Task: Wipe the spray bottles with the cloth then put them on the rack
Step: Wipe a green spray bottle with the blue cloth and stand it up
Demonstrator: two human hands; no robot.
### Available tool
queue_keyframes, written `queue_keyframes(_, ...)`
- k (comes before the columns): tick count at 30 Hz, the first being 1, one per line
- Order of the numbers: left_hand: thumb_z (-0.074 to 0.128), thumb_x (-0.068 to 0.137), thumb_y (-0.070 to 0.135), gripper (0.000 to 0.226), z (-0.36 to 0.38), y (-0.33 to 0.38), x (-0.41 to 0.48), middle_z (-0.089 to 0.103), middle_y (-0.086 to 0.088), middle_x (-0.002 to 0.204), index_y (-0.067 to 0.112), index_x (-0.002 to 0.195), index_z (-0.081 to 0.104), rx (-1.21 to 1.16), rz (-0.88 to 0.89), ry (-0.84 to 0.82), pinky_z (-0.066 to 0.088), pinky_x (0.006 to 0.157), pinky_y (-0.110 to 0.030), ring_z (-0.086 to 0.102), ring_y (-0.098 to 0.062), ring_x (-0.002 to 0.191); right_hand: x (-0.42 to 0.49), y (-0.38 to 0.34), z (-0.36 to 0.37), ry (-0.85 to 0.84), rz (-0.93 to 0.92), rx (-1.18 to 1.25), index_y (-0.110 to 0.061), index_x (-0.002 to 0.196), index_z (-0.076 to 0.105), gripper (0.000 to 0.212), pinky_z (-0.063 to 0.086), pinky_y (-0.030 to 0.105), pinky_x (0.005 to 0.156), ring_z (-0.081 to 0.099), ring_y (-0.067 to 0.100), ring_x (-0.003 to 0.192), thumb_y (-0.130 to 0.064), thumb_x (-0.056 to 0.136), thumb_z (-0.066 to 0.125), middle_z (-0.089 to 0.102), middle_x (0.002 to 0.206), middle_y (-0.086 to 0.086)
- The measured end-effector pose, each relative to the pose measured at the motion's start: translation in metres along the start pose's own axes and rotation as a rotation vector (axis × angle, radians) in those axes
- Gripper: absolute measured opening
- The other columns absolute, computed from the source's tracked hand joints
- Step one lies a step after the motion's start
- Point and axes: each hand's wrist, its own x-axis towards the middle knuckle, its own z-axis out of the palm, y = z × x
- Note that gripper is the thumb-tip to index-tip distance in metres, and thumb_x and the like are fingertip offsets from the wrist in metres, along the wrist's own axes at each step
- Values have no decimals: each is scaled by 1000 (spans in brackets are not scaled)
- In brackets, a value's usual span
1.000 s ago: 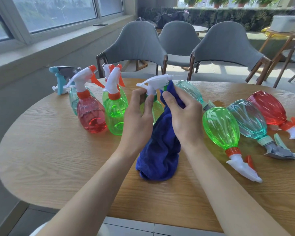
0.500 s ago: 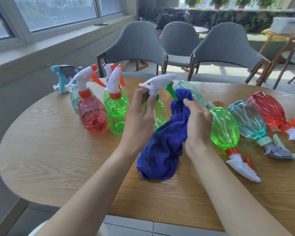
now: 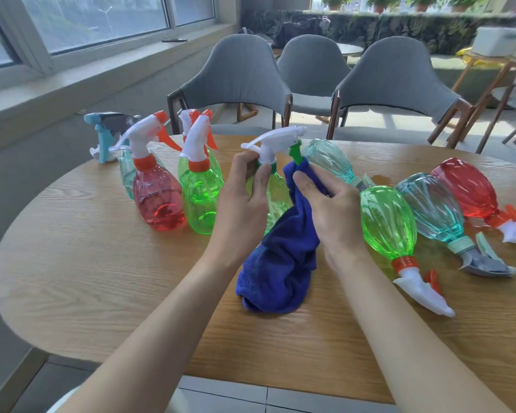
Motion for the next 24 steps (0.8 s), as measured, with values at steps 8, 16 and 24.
queue_keyframes(8, 58, 108, 9, 26, -1, -1, -3, 69, 7, 122, 16, 133, 58, 39, 11, -6, 48, 105, -24, 63, -4, 118, -6, 0, 0, 20, 88, -104, -30, 73, 78, 25, 56, 40, 79, 65, 15, 73, -25, 93, 64, 71, 73, -16)
queue_keyframes(16, 69, 84, -7, 77, -7, -2, -6, 58, 4, 141, 14, 153, 42, 222, 85, -141, 36, 111, -11, 51, 3, 133, -20, 2, 3, -180, -97, -324, -26, 85, 69, 29, 40, 11, 79, 58, -4, 91, -2, 97, 58, 65, 100, -11)
queue_keyframes(24, 81, 92, 8, 92, 6, -10, 4, 40, -13, 162, 5, 165, 24, 443, 142, -102, 14, 112, 2, 34, -17, 149, -13, 15, -20, -118, 57, -586, -21, 73, 63, 27, 39, 16, 59, 53, 10, 66, -14, 98, 56, 59, 61, -14)
